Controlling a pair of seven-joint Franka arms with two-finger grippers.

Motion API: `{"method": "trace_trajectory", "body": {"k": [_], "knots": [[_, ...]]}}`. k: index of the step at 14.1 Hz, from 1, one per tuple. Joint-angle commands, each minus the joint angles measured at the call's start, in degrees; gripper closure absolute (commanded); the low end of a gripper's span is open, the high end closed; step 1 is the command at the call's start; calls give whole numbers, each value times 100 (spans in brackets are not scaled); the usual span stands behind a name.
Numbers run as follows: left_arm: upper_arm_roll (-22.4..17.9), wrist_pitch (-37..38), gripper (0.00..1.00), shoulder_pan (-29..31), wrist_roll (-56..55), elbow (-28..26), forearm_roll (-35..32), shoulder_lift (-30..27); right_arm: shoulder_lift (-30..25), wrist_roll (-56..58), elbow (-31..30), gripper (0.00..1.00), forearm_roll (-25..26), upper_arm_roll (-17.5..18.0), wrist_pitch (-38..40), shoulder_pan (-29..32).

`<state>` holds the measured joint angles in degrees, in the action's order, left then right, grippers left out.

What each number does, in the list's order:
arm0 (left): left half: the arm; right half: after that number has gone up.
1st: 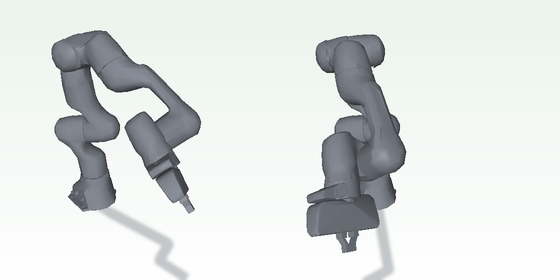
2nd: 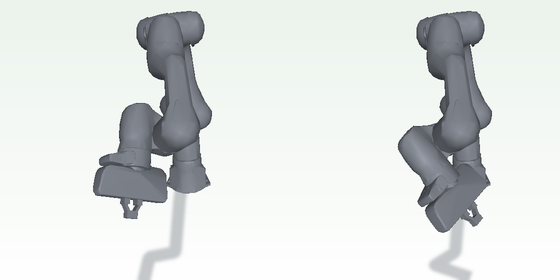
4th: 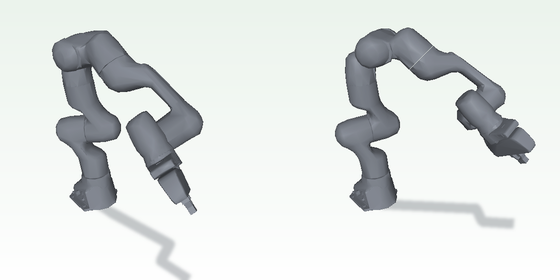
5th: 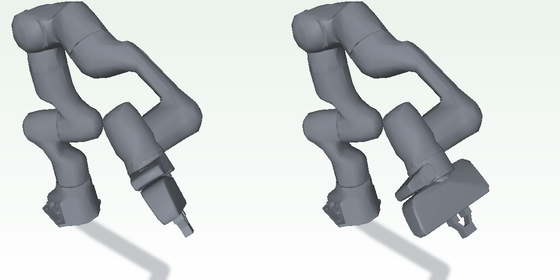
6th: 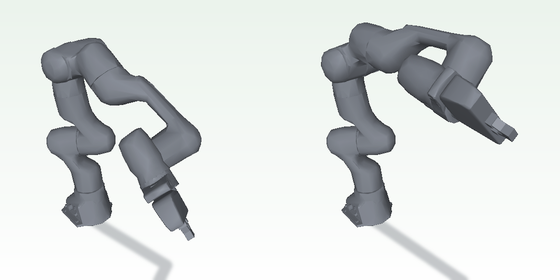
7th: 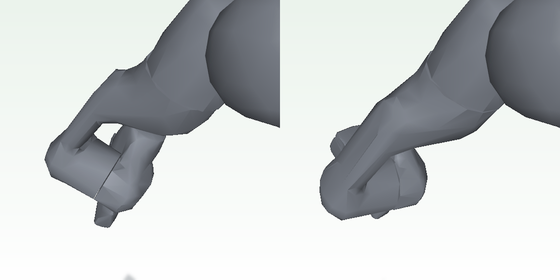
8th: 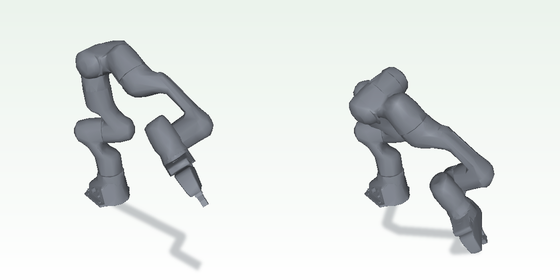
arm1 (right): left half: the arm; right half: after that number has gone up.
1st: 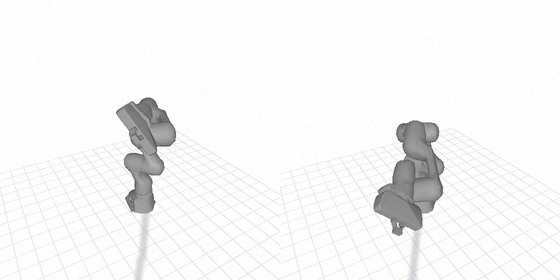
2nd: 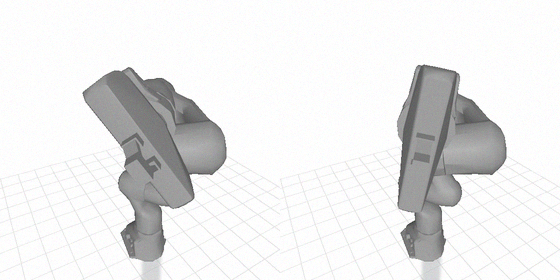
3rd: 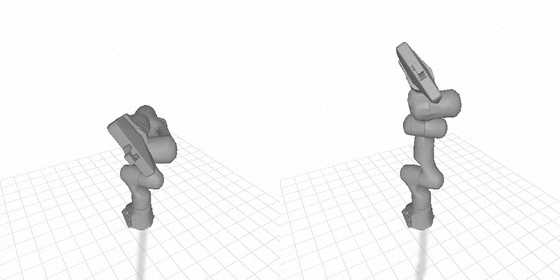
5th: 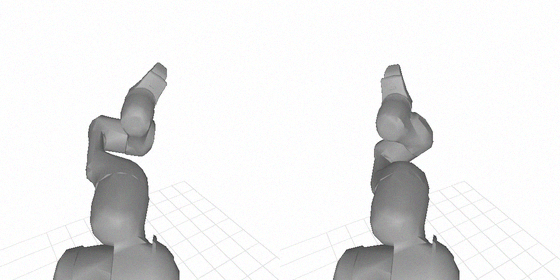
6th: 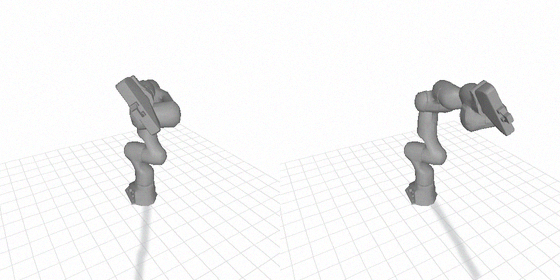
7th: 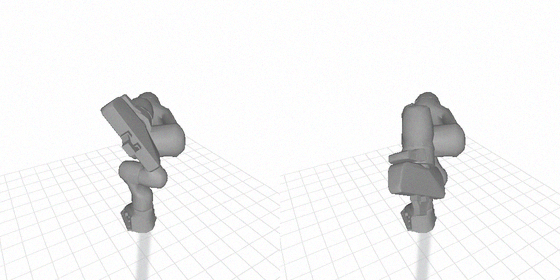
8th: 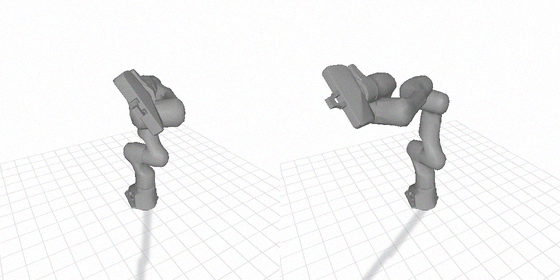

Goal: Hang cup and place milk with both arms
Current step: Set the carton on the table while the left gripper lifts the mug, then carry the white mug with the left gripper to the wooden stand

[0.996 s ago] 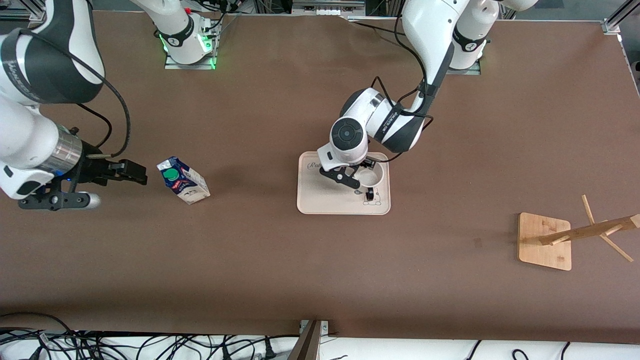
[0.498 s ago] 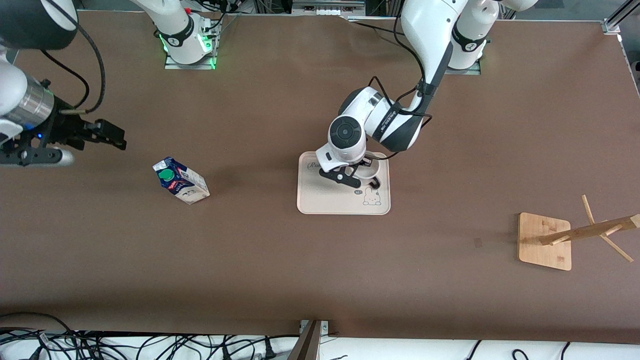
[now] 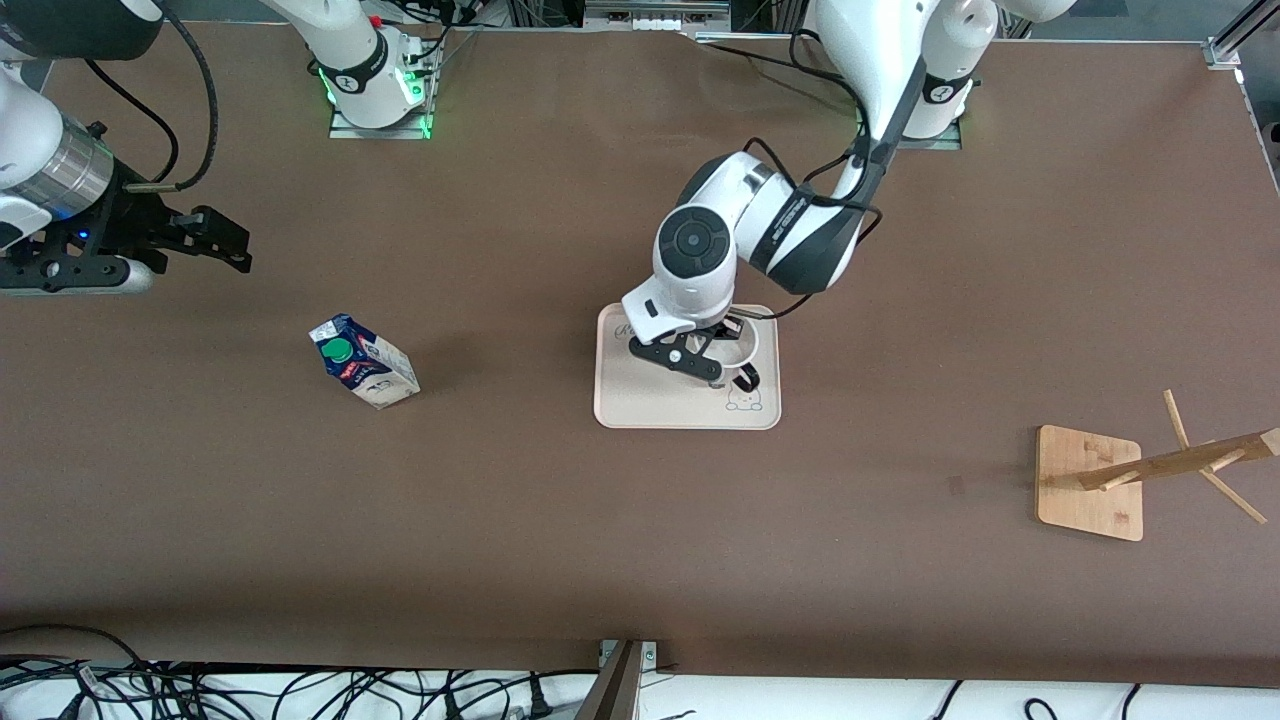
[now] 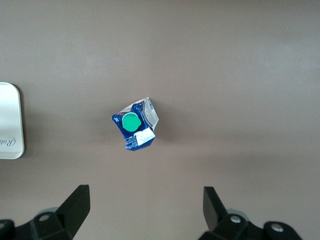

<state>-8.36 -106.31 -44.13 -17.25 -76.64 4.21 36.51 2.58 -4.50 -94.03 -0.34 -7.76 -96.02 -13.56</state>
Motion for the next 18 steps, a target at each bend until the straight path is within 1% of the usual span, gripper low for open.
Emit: {"method": "trace_trajectory", "body": {"k": [1,3,4,7,10,12,14,18], "knots": [[-236,786,100,132,246,614,-603,-415,155,-85,244,0,86,29,13,-6],[-438,796,100,298,1018,615,-1017,-696,155,-68,271,0,87,29,83,-6],[-534,796,100,517,1423,615,-1027,-793,155,-68,332,0,95,20,92,3],[-492,779,100,1500,2505,659,-896,-873,173,-51,368,0,34,-6,110,64],[-500,761,100,2161,3200,668,-553,-873,164,-130,368,0,43,38,92,-15],[-500,761,100,2461,3560,668,-544,-873,173,-103,368,0,69,38,84,-129],[-535,761,100,2671,4096,720,-561,-873,173,-34,368,0,60,20,75,-120],[-500,621,100,3304,5178,756,-509,-873,173,-33,394,0,69,20,75,-129]]}}
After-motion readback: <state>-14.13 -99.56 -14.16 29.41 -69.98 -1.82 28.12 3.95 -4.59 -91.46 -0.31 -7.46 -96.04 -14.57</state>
